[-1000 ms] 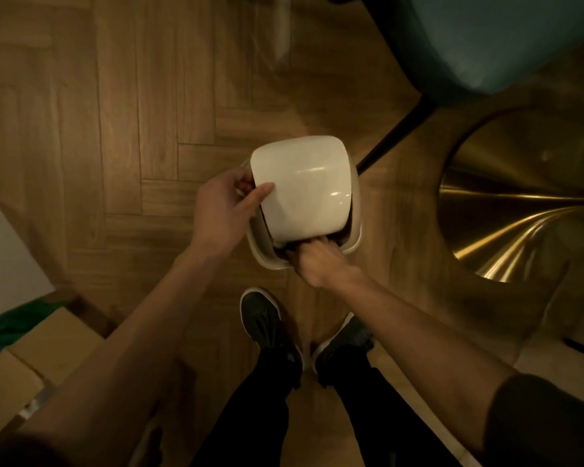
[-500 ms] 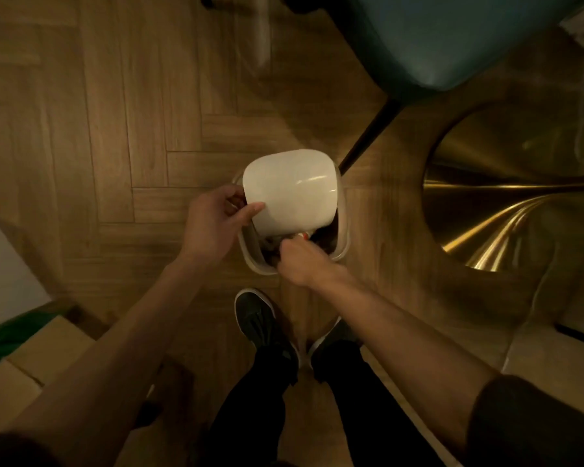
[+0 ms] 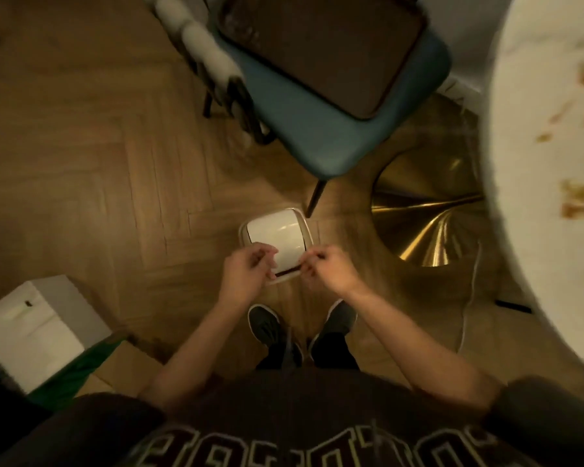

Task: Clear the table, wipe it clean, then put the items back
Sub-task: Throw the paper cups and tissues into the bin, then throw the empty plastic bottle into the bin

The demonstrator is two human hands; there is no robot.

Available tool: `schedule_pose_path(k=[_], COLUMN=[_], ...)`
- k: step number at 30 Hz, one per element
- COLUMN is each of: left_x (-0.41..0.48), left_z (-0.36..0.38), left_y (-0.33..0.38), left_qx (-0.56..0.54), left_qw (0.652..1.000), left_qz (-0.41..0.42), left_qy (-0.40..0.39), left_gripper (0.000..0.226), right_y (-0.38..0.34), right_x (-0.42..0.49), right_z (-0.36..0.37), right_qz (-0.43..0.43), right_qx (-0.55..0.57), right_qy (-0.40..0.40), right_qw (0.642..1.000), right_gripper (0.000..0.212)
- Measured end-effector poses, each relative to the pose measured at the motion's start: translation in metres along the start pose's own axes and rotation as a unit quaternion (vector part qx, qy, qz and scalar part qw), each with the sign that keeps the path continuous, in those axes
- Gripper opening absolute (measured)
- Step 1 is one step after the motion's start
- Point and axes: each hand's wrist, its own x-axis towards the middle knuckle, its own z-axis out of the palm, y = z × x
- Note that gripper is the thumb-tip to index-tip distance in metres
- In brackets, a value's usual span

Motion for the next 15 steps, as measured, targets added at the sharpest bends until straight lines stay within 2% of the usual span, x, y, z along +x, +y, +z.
schedule_pose_path(k=[4,7,11,15], left_x=[-0.058,-0.08,-0.109,-0.129], left_z=[-0.008,-0.004,0.015,0.055], left_y=[0.105,0.158,0.211,0.246], left_qx=[-0.038,-0.021,0.007,0.113], left_qw=[0.997,0.991,0.98,0.954], left_qz=[0.072,0.131,0.197,0.278], left_qy=[0.002,-0.008,-0.018,-0.025], left_gripper=[0.015,0.012,0.01,0.009], right_y=[-0.069,-0.09,-0.087,-0.049], right_x=[-0.072,-0.115,-0.178,-0.226], right_z=[-0.055,-0.092,-0.132,-0.17], right_qz=[-0.05,-0.093,-0.114,-0.11], right_qx=[0.024,0.052,0.07,0.097], right_qy=[0.053,0.092,0.15,0.204], right_qw=[0.997,0.99,0.98,0.968], right_gripper=[0.019,0.021,0.024,0.037])
